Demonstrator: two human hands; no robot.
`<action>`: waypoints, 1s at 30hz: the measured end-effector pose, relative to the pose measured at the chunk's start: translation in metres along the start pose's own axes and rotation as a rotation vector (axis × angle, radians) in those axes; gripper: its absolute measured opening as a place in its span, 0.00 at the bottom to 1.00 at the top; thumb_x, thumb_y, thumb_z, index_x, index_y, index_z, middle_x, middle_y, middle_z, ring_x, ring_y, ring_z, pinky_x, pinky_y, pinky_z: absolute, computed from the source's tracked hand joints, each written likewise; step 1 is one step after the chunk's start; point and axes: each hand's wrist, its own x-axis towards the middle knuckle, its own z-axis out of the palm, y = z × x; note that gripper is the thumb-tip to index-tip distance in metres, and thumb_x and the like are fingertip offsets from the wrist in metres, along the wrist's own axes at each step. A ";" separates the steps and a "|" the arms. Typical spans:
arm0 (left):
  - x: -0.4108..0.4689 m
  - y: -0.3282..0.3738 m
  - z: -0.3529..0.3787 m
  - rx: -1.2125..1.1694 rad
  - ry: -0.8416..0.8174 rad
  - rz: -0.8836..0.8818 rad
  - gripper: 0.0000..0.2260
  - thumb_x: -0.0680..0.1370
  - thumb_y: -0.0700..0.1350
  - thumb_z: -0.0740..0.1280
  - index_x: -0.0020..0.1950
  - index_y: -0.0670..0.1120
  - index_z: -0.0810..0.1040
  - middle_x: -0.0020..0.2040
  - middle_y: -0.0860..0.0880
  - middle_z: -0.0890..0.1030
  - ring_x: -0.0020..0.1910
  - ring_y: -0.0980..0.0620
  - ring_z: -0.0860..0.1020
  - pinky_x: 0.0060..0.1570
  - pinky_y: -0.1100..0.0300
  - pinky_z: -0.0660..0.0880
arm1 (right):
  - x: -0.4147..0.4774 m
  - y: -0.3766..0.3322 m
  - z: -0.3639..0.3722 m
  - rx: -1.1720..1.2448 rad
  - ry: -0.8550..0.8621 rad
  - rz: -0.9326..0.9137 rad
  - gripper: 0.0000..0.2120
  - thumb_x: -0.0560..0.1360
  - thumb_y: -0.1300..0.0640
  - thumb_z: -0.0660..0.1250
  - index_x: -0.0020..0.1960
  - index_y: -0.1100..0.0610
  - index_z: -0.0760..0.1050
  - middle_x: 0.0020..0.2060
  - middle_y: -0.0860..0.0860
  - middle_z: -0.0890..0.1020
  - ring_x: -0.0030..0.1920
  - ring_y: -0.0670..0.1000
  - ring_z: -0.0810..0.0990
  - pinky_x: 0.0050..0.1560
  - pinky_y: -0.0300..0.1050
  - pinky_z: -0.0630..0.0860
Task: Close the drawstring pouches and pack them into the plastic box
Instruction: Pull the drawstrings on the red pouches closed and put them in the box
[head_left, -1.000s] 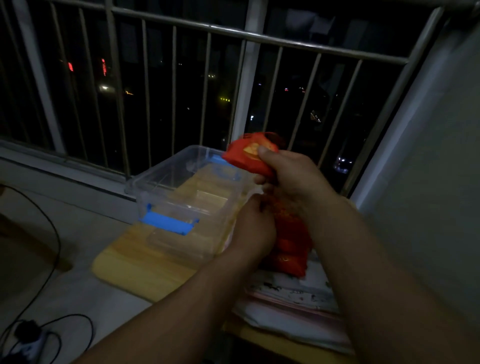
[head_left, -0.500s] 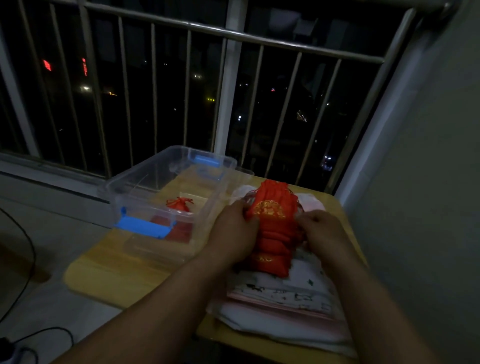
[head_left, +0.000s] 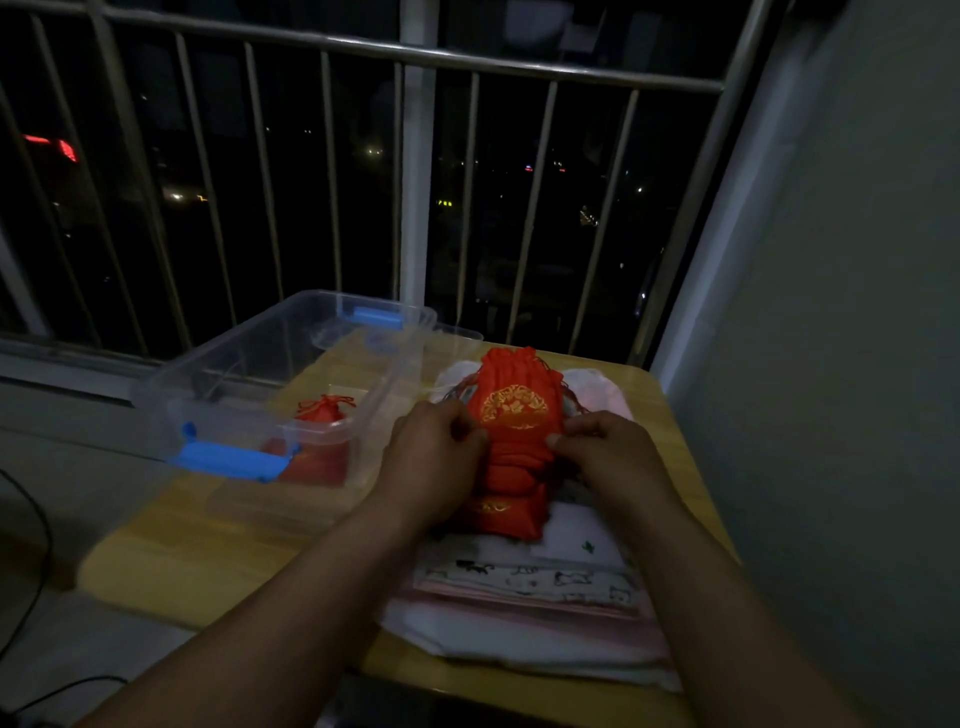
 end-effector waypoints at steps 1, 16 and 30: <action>0.001 -0.001 0.001 0.005 0.002 0.008 0.06 0.78 0.52 0.69 0.44 0.52 0.79 0.46 0.49 0.82 0.47 0.47 0.81 0.51 0.45 0.80 | 0.001 0.001 0.000 -0.012 0.010 -0.015 0.07 0.75 0.59 0.76 0.51 0.56 0.82 0.50 0.55 0.86 0.51 0.57 0.86 0.54 0.63 0.84; -0.009 0.011 -0.010 0.035 0.044 0.170 0.09 0.86 0.51 0.59 0.50 0.49 0.75 0.45 0.51 0.81 0.47 0.49 0.79 0.59 0.43 0.74 | 0.005 -0.021 0.004 0.278 -0.085 0.109 0.15 0.76 0.44 0.74 0.57 0.49 0.76 0.54 0.56 0.84 0.56 0.59 0.83 0.62 0.63 0.79; -0.016 0.037 -0.028 -0.777 -0.308 -0.188 0.11 0.83 0.46 0.67 0.60 0.40 0.82 0.52 0.38 0.86 0.54 0.38 0.85 0.60 0.37 0.79 | -0.038 -0.027 -0.013 0.157 -0.401 -0.161 0.15 0.80 0.63 0.67 0.65 0.52 0.78 0.54 0.52 0.88 0.55 0.52 0.87 0.47 0.42 0.82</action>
